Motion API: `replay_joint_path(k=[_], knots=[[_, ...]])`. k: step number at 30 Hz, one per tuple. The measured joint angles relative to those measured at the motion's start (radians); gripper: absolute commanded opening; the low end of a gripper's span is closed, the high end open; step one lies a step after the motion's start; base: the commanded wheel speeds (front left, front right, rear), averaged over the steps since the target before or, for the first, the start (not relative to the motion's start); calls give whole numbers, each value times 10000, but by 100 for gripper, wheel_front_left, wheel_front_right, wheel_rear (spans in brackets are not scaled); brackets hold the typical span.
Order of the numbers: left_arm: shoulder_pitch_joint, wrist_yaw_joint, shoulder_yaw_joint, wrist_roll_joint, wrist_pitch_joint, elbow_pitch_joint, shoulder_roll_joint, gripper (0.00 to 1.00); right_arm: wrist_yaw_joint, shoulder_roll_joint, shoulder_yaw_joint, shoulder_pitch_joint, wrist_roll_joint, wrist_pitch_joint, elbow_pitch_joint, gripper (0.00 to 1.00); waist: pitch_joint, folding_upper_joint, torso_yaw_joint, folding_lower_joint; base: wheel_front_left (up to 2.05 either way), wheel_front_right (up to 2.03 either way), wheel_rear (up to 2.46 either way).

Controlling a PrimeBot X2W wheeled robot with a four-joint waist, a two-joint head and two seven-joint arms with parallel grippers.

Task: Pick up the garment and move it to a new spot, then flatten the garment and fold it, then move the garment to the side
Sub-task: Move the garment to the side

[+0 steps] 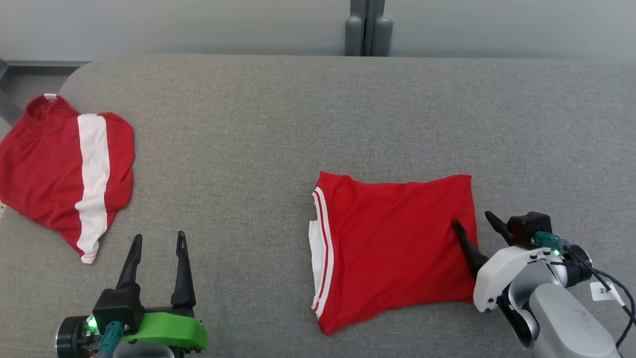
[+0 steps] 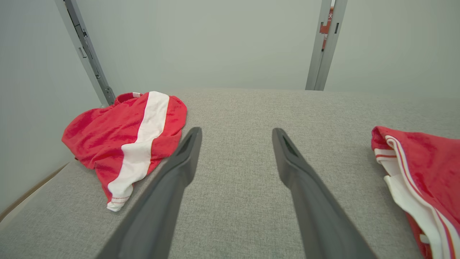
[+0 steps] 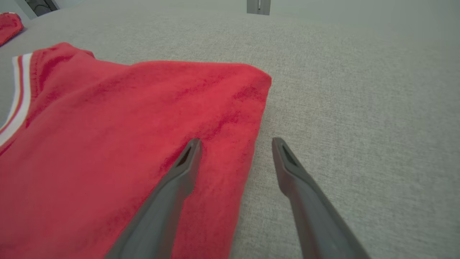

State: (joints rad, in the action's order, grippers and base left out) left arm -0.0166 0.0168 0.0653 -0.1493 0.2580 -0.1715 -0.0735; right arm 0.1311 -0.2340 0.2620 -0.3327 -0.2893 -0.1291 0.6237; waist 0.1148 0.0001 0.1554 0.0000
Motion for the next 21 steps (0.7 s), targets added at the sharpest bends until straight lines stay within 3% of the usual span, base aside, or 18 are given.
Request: replay_joint_path(k=[6,7,8,9,16,21], knots=[[-198,25,71,0,33,2,50,100,0,251,334,-289,-324,-224,1212,100,321,0,114,0,0,0,0],[-225,29,69,-4,36,25,56,100,-6,339,431,-321,-485,-234,1335,75,362,0,123,0,0,0,0],[-251,42,69,-17,42,38,65,100,-6,374,499,-368,-635,-238,1417,29,390,0,128,0,0,0,0],[-271,54,69,-35,44,52,73,100,-6,374,564,-438,-748,-290,1511,0,419,0,131,0,0,0,0],[-299,146,56,-113,44,190,151,100,8,259,1026,-990,-1287,-493,1822,0,554,0,64,0,0,0,0],[-410,238,92,-121,44,401,186,100,8,-359,1392,-2036,-1404,-483,1833,0,821,0,-15,0,0,0,0]])
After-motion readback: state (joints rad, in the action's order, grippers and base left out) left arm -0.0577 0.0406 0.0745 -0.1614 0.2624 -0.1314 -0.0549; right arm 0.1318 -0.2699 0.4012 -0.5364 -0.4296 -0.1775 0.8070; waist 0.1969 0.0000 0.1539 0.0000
